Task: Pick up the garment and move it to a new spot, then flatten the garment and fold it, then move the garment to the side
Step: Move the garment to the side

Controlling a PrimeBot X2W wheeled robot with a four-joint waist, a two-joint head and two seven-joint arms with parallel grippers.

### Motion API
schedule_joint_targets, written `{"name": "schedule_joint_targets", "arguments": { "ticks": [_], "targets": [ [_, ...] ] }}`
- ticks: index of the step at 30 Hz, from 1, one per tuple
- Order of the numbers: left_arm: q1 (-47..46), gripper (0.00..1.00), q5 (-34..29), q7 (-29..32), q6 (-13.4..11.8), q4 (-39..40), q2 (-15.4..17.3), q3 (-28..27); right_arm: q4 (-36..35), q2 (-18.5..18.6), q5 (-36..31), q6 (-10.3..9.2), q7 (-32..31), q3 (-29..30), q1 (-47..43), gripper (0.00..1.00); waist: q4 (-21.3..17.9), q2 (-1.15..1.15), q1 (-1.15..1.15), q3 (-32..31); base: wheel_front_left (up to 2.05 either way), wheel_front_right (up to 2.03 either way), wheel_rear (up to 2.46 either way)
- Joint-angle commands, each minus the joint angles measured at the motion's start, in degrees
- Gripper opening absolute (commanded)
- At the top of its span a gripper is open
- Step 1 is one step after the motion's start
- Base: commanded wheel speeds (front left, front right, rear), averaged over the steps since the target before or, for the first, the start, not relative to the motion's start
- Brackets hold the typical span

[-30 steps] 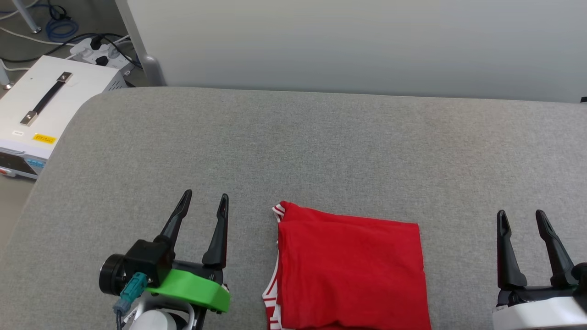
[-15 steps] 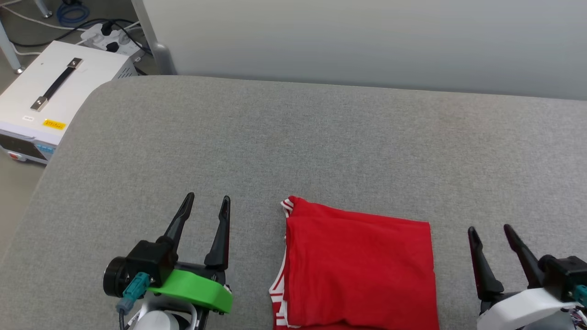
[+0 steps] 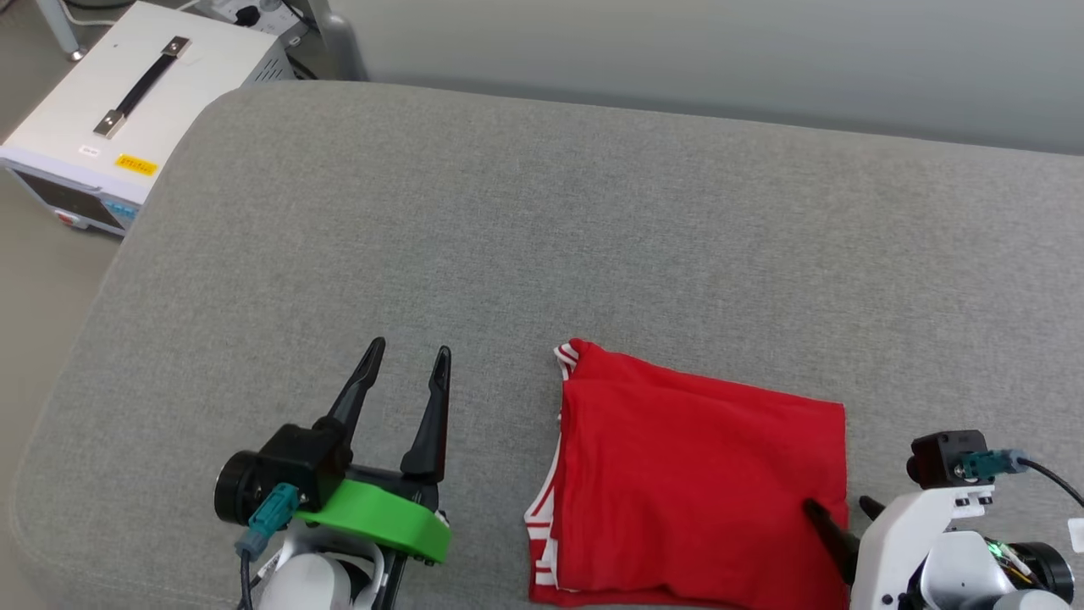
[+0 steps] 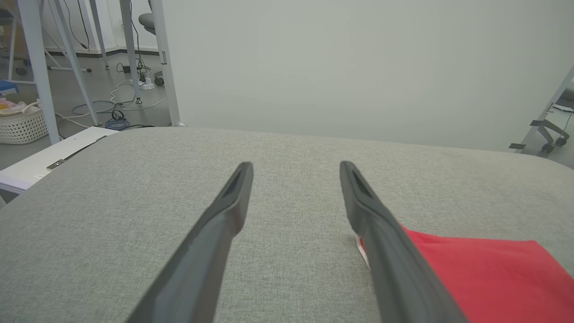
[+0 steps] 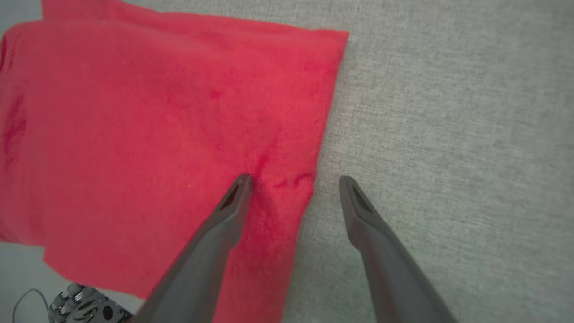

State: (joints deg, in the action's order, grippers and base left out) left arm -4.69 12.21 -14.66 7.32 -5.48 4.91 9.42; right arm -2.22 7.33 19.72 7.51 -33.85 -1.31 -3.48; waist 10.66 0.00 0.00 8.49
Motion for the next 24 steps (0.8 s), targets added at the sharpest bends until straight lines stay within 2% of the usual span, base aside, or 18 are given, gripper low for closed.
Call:
{"name": "schedule_joint_targets", "arguments": {
  "ticks": [1, 10, 11, 12, 13, 14, 19, 24],
  "targets": [
    [-1.3, 1.00, 0.4, -0.3, 0.2, -0.1, -0.3, 0.2, 0.6, -0.5, 0.5, -0.02, -1.4, 0.3, 1.4, 1.00, 1.8, 0.00, 0.00, 1.7, 0.00, 0.00, 0.00],
    [-2.3, 1.00, 0.7, -0.3, 0.2, -0.3, -0.4, 0.2, 5.3, -1.8, 1.1, -0.02, -8.3, -0.4, 3.2, 1.00, 4.1, 0.00, 0.00, 3.7, 0.00, 0.00, 0.00],
    [-2.3, 1.00, 0.7, -0.3, 0.2, -0.3, -0.4, 0.2, 5.8, -1.9, 1.3, -0.02, -8.6, -0.6, 3.3, 0.69, 4.1, 0.00, 0.00, 3.7, 0.00, 0.00, 0.00],
    [-2.4, 1.00, 0.6, -0.3, 0.2, -0.3, -0.4, 0.1, 6.3, -2.0, 1.5, -0.02, -8.6, -0.7, 3.5, 0.24, 4.1, 0.00, 0.00, 3.8, 0.00, 0.00, 0.00],
    [-2.4, 1.00, 0.6, -0.3, 0.2, -0.3, -0.5, 0.1, 6.6, -1.9, 1.4, -0.02, -8.2, -0.6, 3.8, 0.05, 4.1, 0.00, 0.00, 3.7, 0.00, 0.00, 0.00],
    [-2.3, 1.00, 0.6, -0.3, 0.2, -0.4, -0.5, 0.0, 7.0, -1.6, 1.1, -0.02, -7.8, -0.9, 4.1, 0.00, 4.0, 0.00, 0.00, 3.6, 0.00, 0.00, 0.00],
    [-2.0, 1.00, 0.9, -0.3, 0.2, -0.6, -0.1, 0.4, 7.1, 0.3, 0.3, -0.02, -5.8, -2.4, 5.2, 0.00, 2.2, 0.00, 0.00, 2.5, 0.00, 0.00, 0.00],
    [-1.6, 1.00, 1.2, -0.3, 0.2, -0.6, 0.5, 1.1, 5.0, 5.2, -1.6, -0.02, -4.2, -5.7, 6.0, 0.00, -1.1, 0.00, 0.00, 1.0, 0.00, 0.00, 0.00]
  ]
}}
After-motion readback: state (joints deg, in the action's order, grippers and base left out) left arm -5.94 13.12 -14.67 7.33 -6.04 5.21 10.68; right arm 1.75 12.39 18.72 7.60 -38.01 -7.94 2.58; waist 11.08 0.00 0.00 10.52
